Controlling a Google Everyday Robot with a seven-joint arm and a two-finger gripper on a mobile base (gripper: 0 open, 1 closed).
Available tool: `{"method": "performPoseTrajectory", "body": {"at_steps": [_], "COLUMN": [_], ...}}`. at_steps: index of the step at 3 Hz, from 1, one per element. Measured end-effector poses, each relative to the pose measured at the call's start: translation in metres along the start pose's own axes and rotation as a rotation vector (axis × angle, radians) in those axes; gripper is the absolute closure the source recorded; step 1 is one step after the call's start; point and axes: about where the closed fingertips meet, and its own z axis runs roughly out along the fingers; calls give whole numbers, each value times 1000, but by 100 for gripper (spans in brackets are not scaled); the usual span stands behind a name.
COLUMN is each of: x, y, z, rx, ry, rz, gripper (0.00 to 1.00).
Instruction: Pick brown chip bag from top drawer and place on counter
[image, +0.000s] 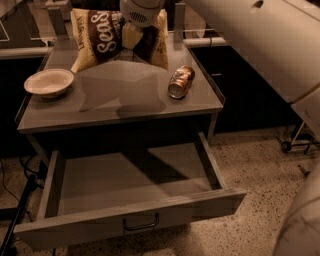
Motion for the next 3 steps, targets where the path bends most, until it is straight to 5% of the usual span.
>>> {"method": "performPoseTrajectory", "body": {"at_steps": [1, 3], "x": [0, 1], "y": [-1, 25], "z": [0, 22], "rx": [2, -104], "ry": [-2, 80], "rz": [2, 134], "gripper": [100, 100]}}
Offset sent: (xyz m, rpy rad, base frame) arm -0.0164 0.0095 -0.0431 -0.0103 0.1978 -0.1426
